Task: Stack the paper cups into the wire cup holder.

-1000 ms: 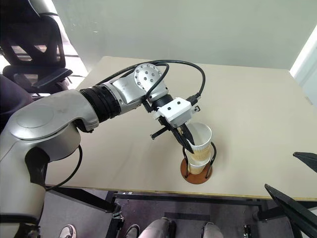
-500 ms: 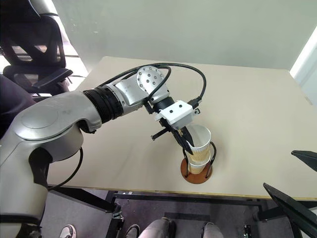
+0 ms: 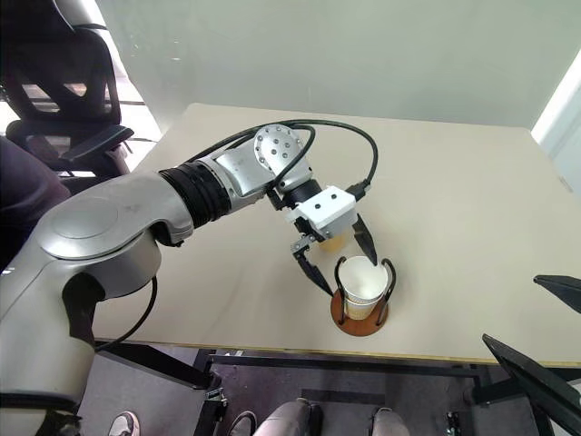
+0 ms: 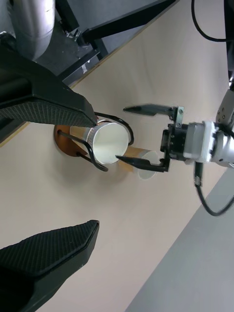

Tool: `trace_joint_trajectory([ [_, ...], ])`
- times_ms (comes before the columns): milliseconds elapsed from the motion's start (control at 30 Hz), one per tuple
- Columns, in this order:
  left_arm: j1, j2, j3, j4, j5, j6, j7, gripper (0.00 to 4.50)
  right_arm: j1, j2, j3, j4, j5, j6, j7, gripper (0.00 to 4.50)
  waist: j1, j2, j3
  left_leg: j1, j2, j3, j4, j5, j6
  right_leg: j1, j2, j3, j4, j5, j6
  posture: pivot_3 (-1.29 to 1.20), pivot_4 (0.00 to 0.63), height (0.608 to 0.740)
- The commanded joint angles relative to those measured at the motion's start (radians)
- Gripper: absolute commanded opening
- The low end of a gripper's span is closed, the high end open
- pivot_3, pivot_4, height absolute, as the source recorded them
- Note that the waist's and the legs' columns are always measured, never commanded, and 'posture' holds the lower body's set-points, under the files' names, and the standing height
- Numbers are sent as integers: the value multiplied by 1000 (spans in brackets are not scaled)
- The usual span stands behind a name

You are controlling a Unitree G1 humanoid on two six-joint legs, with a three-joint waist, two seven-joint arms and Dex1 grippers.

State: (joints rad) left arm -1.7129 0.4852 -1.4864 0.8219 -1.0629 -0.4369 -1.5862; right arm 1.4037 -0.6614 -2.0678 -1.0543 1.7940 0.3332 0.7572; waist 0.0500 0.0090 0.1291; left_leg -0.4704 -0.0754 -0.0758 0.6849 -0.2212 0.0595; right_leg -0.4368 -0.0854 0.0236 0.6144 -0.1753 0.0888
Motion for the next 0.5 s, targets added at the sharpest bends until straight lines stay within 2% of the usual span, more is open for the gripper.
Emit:
trace_joint_trajectory([
  [33, -7, 3, 169, 150, 31, 62, -28, 4149, -1, -17, 30, 7, -29, -39, -20, 3093, 0, 0, 0, 0, 0, 0, 0, 0, 0, 0, 0, 0, 0, 0, 0, 0, 150, 740],
  [133, 15, -3, 271, 308, 162, 86, -28, 4149, -11, -48, 78, 7, -68, -57, -36, 3093, -2, 0, 0, 2, 0, 1, 0, 0, 0, 0, 0, 0, 1, 0, 0, 0, 150, 740],
  [300, 82, -36, 420, 446, 391, 103, -28, 4149, -37, -121, 149, 18, -125, -73, -67, 3093, -1, 0, -1, 4, 0, 1, 0, 4, -5, 1, 0, 1, 2, 0, 0, 0, 150, 740],
  [500, 158, -103, 599, 502, 612, 122, -28, 4149, -67, -180, 166, 40, -150, -57, -68, 3093, 8, 0, -1, 1, -1, 1, 3, 9, -8, 3, 0, 1, -1, 3, 5, 0, 150, 740],
])
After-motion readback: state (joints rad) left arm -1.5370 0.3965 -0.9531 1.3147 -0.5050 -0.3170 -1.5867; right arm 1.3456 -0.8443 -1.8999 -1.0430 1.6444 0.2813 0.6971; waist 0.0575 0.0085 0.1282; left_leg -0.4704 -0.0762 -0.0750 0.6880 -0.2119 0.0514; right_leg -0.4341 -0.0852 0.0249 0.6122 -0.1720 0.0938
